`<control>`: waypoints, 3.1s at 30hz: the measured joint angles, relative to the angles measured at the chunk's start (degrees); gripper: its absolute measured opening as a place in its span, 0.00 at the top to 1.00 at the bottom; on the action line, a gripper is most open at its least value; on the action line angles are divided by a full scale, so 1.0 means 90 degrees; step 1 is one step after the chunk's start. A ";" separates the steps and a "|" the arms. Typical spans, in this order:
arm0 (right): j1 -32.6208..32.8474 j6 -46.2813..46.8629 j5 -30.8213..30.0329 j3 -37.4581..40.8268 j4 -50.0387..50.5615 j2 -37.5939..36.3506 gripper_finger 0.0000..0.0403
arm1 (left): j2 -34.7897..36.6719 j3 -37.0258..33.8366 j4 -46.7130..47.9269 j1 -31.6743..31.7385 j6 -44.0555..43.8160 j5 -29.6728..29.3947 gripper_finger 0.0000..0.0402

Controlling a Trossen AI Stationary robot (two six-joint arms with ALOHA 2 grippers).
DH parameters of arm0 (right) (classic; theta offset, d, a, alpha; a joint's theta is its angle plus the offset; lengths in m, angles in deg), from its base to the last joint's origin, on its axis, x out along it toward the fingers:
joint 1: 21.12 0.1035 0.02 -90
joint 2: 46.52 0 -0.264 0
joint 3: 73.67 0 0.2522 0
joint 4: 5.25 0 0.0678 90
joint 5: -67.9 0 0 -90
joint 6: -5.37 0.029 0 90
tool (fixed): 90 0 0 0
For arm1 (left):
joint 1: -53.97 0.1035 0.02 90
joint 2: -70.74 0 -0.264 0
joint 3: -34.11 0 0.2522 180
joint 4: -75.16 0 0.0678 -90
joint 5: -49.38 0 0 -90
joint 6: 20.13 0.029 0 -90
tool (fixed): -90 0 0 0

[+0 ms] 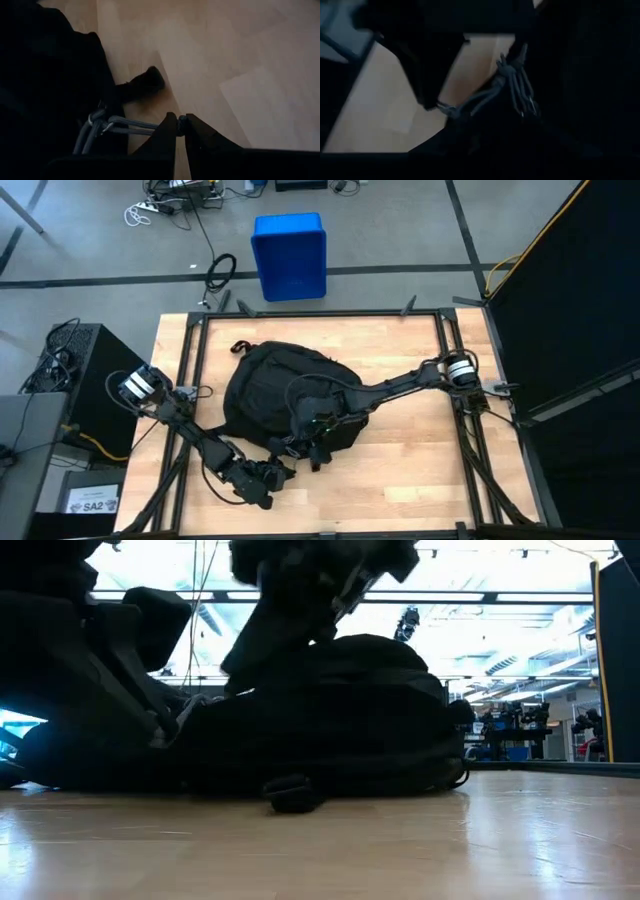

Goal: Unpack backpack
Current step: Open the backpack

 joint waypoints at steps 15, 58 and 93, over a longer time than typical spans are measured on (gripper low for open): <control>0.0205 0.0002 0.0673 -0.0724 0.0562 0.0685 0.61 | -0.0011 0.0001 0.0188 0.0020 -0.0148 -0.0028 1.00; 0.0351 -0.0524 0.0304 -0.0649 0.1817 0.0499 1.00 | -0.0023 0.0008 0.1216 0.0119 -0.0892 -0.0591 1.00; 0.0837 -0.0907 -0.0762 -0.0613 0.0594 0.0296 0.63 | -0.0025 -0.0001 0.1660 0.0198 -0.1290 -0.0700 1.00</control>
